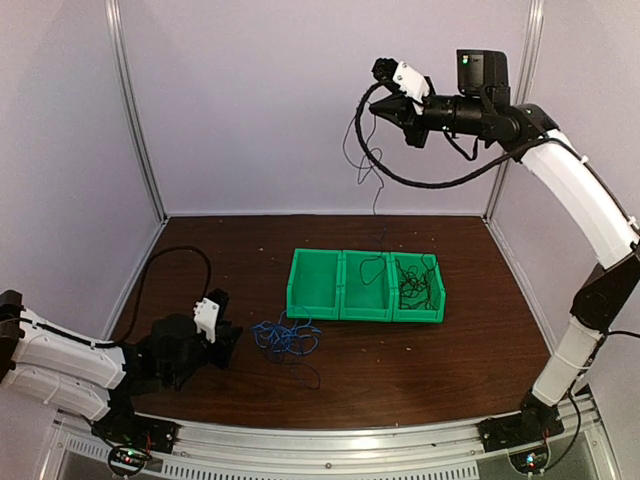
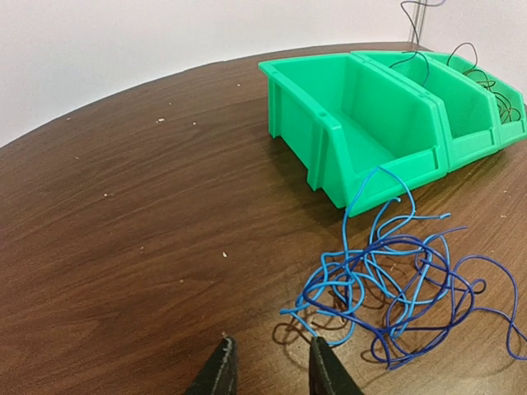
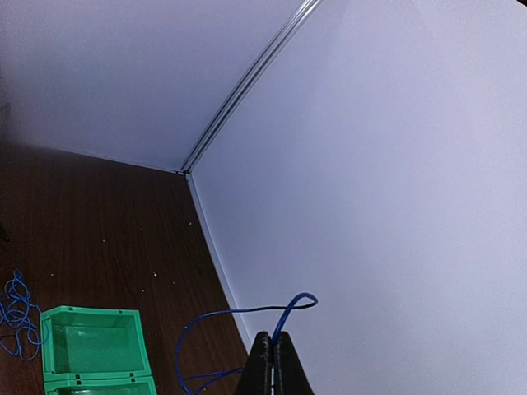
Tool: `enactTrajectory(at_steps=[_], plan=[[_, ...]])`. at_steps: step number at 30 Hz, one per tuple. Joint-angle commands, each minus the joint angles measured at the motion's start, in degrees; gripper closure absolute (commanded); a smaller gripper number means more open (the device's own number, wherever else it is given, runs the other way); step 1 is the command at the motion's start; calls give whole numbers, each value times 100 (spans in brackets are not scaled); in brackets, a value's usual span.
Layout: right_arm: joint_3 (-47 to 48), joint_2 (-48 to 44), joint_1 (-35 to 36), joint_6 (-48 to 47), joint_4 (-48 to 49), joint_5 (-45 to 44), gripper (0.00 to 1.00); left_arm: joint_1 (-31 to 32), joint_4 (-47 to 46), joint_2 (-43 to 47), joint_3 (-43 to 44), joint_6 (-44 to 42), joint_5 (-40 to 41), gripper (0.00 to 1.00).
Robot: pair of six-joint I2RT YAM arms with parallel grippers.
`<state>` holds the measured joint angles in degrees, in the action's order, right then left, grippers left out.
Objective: Untangle the cables
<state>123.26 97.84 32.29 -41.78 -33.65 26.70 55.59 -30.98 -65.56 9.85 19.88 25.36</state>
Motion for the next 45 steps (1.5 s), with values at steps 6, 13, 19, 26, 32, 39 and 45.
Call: enactTrajectory(at_steps=[6,13,19,26,32,39,45], plan=[[-1770,-171,-119,281,548,57,100,-22,-154,37,-86,47,148,68],[-2604,-333,-137,593,882,271,100,-25,-260,-31,-132,18,198,67],[-2997,-338,-153,838,1138,418,100,-22,-318,-194,-98,16,155,67],[-3391,-303,-153,1174,1409,704,100,-27,-330,-192,-106,-17,188,67],[-3425,-368,-155,1404,1376,1046,100,-22,-338,-213,-110,-43,169,67],[-3464,-425,-248,1243,1017,978,100,-27,-338,-204,-110,-46,151,67],[-3580,-726,-379,1084,899,748,100,-24,-329,-202,-106,-54,135,66]])
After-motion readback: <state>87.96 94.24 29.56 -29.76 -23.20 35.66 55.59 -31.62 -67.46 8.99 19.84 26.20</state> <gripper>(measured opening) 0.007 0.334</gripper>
